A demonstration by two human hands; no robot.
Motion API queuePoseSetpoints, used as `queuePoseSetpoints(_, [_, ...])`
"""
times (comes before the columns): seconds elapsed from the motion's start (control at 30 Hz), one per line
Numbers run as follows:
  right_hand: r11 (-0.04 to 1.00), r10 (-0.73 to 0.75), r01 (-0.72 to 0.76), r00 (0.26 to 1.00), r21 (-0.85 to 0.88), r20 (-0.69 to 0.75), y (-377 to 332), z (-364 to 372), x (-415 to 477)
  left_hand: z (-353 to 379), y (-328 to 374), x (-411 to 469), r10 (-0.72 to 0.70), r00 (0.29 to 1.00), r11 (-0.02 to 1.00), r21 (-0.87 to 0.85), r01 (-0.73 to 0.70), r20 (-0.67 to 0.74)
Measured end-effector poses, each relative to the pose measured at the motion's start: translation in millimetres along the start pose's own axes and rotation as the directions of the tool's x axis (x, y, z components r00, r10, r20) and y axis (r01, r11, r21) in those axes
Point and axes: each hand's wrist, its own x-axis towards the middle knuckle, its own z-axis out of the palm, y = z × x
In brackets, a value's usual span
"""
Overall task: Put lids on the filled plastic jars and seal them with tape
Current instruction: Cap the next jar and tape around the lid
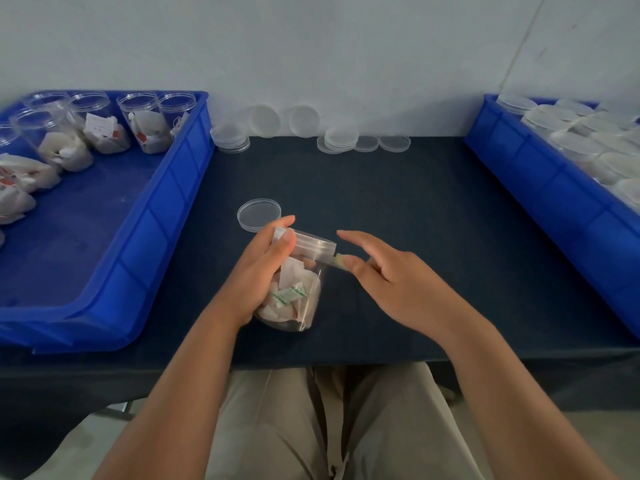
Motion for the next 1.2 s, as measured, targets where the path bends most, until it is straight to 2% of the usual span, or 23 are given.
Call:
queuePoseSetpoints(0.3, [0.997, -0.005, -0.001, 0.998, -0.079, -0.065, 0, 4, 3, 1, -13, 11, -0.048, 0.986, 0.968, -0.238, 0.086, 0.161])
queuePoseSetpoints(0.4, [0.994, 0.015, -0.026, 0.995, -0.110, -0.103, -7, 9, 0, 8, -17, 10, -0.097, 0.985, 0.953, -0.273, 0.133, 0.143])
queuePoseSetpoints(0.47, [0.992, 0.022, -0.041, 0.988, -0.122, -0.151, -9, 12, -3, 9, -15, 9, -0.065, 0.992, 0.979, -0.185, 0.084, 0.106])
queuePoseSetpoints(0.53, [0.987, 0.017, -0.051, 0.976, -0.149, -0.216, -11, 16, -7, 8, -11, 8, 0.022, 0.998, 1.000, -0.021, -0.021, 0.051])
queuePoseSetpoints(0.63, [0.961, 0.005, -0.084, 0.958, -0.264, -0.286, -16, 20, -13, 6, 1, 2, 0.160, 0.986, 0.965, 0.216, -0.145, -0.053])
queuePoseSetpoints(0.73, [0.936, 0.002, -0.111, 0.951, -0.335, -0.310, -21, 22, -17, 11, 14, -6, 0.127, 0.992, 0.896, 0.429, -0.116, 0.003])
queuePoseSetpoints(0.83, [0.918, 0.005, -0.127, 0.951, -0.377, -0.309, -25, 28, -19, 34, 21, -17, 0.072, 0.993, 0.885, 0.465, -0.019, -0.096])
queuePoseSetpoints(0.9, [0.924, 0.027, -0.141, 0.951, -0.355, -0.309, -26, 29, -20, 48, 23, -21, 0.138, 0.972, 0.862, 0.506, -0.025, -0.188])
queuePoseSetpoints(0.97, [0.949, -0.009, -0.089, 0.951, -0.302, -0.309, -26, 27, -19, 49, 23, -20, 0.186, 0.953, 0.882, 0.469, -0.054, -0.240])
queuePoseSetpoints(1.1, [0.999, 0.043, -0.041, 0.989, 0.021, -0.142, -11, 15, -13, 39, 17, -15, 0.222, 0.950, 0.907, 0.404, -0.118, -0.221])
queuePoseSetpoints(1.2, [0.997, -0.029, 0.035, 0.997, 0.068, -0.078, -2, 7, -13, 30, 16, -14, 0.204, 0.951, 0.940, 0.317, -0.124, -0.234])
